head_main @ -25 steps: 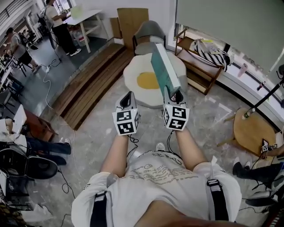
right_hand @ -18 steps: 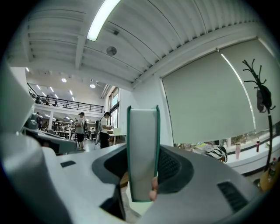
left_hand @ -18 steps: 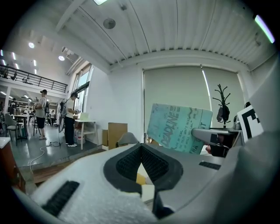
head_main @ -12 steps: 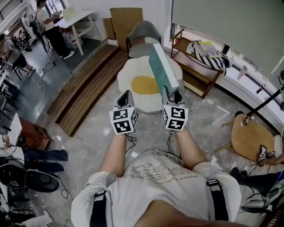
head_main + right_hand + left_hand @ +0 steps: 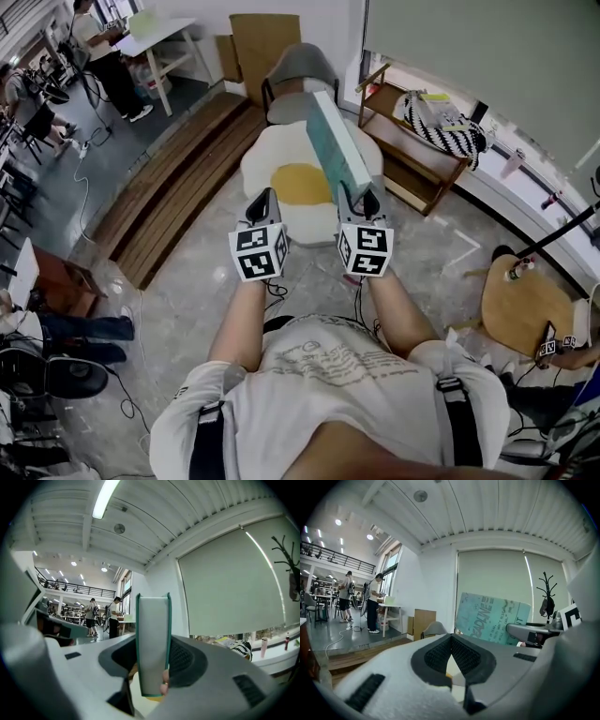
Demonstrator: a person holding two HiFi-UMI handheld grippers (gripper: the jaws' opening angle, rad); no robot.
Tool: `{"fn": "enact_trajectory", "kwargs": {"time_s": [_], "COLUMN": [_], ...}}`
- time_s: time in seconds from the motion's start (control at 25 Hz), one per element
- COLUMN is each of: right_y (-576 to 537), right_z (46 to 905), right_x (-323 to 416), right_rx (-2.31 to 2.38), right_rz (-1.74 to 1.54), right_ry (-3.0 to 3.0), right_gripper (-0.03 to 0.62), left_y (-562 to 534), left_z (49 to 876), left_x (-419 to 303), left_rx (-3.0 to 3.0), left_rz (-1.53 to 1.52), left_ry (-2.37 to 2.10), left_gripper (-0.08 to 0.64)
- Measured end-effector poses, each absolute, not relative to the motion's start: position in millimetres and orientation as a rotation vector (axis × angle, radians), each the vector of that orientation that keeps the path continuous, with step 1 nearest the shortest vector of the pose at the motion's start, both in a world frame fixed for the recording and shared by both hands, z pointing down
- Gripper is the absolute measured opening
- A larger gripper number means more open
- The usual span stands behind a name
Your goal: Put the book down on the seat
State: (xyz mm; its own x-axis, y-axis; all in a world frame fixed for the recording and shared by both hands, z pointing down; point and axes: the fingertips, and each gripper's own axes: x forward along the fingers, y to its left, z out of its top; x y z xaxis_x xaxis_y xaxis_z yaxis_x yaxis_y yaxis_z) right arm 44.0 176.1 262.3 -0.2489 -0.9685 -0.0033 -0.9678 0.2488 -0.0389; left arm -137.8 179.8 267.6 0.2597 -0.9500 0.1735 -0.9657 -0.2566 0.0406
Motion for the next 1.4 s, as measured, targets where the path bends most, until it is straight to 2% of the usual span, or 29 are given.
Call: {"fn": "enact_trajectory", "kwargs": {"time_s": [0.72,1.4], "right_y": [124,-2], "right_z": [282,289], "right_x": [56,50], "right_rx": [-1.901,-1.943], "right_rz": [-0.086,-0.113], "right_ry": [2.456,2.466], "right_gripper": [0.184,0.184], "left_y": [120,-16], "left_z": [290,295], "left_x": [-125,-128], "left_rx": [2.373,2.393], "left_rz": [0.206,0.237], "left_ry": [-1.795,-1.735], "left_gripper": [0.020,0.020]}}
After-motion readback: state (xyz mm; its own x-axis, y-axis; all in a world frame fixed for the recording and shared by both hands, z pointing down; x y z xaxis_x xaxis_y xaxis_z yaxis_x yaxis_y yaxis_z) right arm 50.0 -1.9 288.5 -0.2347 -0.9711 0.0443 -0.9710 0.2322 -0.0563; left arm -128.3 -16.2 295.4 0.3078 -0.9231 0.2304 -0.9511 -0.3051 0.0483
